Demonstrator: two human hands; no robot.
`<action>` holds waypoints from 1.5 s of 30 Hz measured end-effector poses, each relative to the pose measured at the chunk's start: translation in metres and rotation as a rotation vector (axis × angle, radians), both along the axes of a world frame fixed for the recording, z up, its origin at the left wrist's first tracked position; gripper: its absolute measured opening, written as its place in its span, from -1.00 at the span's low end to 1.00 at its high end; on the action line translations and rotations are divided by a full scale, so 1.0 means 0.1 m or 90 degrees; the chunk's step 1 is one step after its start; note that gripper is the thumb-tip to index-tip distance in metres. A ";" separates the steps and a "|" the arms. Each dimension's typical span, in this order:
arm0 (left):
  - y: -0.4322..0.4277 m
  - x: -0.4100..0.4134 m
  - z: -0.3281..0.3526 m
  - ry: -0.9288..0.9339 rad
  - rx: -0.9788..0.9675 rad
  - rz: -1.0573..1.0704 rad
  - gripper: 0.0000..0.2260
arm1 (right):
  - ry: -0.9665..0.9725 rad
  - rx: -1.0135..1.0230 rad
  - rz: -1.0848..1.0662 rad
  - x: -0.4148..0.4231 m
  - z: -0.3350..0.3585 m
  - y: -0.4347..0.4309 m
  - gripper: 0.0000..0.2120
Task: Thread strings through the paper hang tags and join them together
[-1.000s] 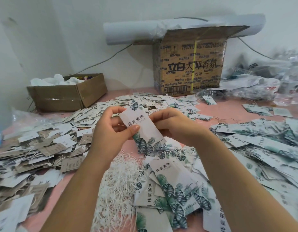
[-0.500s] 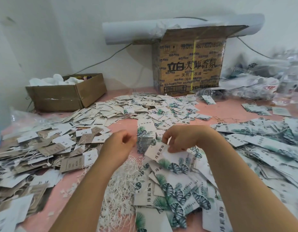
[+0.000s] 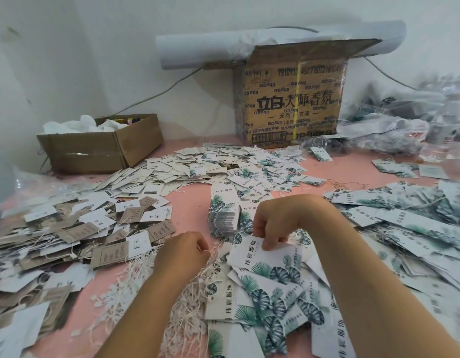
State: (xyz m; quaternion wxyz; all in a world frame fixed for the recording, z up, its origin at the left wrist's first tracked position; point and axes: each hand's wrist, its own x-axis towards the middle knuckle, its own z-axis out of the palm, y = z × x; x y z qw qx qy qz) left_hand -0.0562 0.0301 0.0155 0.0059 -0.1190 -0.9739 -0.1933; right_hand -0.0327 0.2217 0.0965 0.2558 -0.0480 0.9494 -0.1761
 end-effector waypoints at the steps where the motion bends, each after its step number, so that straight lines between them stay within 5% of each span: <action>1: -0.01 0.00 -0.01 -0.002 0.008 -0.004 -0.90 | -0.006 -0.003 -0.002 0.01 0.01 0.00 -0.90; 12: 0.00 0.05 0.27 -0.063 0.340 -0.055 -0.93 | 0.082 0.003 -0.022 0.01 -0.01 0.03 -0.82; 20: 0.03 0.12 0.45 -0.072 0.493 -0.076 -0.90 | 0.302 -0.215 -0.003 -0.06 -0.07 -0.20 -0.88; 40: 0.02 0.13 0.48 -0.046 0.503 -0.108 -0.94 | 0.397 -0.328 -0.014 -0.08 -0.09 -0.33 -0.81; 45: 0.02 0.13 0.49 -0.038 0.487 -0.100 -0.92 | 0.336 -0.398 -0.002 -0.05 -0.07 -0.29 -0.91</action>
